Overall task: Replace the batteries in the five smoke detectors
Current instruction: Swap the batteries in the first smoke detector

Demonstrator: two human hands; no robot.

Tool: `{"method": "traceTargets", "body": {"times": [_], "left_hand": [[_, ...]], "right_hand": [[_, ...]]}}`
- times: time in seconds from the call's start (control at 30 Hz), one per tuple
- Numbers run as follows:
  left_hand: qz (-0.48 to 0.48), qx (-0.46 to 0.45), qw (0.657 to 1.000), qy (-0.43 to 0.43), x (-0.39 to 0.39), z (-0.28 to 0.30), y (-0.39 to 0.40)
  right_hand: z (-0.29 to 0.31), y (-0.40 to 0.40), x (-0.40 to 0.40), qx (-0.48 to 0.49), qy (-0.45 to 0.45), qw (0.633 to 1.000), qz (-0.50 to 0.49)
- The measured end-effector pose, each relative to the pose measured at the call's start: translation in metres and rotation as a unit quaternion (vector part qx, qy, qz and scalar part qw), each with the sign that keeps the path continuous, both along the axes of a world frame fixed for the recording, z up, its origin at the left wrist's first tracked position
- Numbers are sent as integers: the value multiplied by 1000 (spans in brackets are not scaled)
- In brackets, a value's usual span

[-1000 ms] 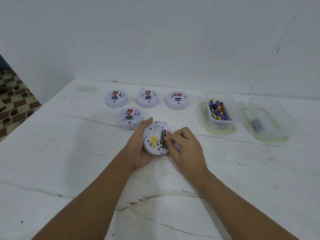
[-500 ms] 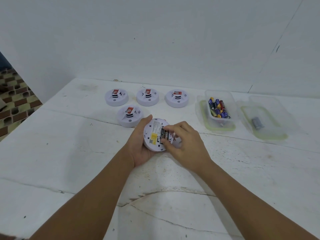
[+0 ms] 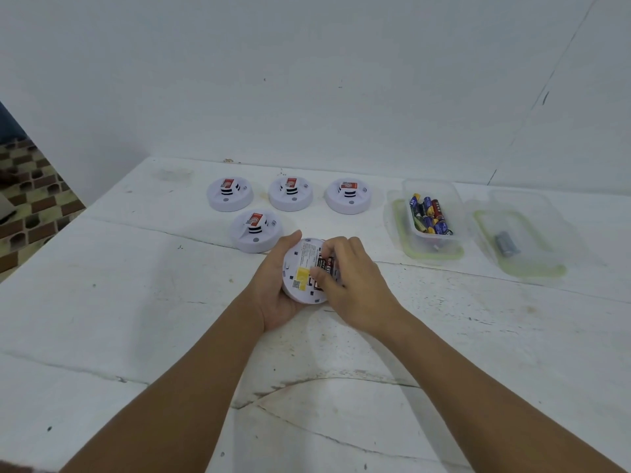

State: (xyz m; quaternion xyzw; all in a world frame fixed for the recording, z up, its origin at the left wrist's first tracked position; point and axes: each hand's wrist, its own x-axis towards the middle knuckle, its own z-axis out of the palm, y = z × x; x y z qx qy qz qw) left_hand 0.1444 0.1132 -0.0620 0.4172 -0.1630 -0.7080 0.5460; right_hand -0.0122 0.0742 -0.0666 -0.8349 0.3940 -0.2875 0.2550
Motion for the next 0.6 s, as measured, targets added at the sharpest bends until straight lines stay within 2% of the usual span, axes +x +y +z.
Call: {"method": "traceTargets", "body": {"times": [0.43, 0.6], "left_hand": [[23, -8, 999, 26, -1, 1, 0], [21, -4, 1000, 19, -2, 1, -2]], "right_hand": [[7, -13, -23, -165, 116, 977, 74], [8, -12, -23, -206, 129, 968, 59]]}}
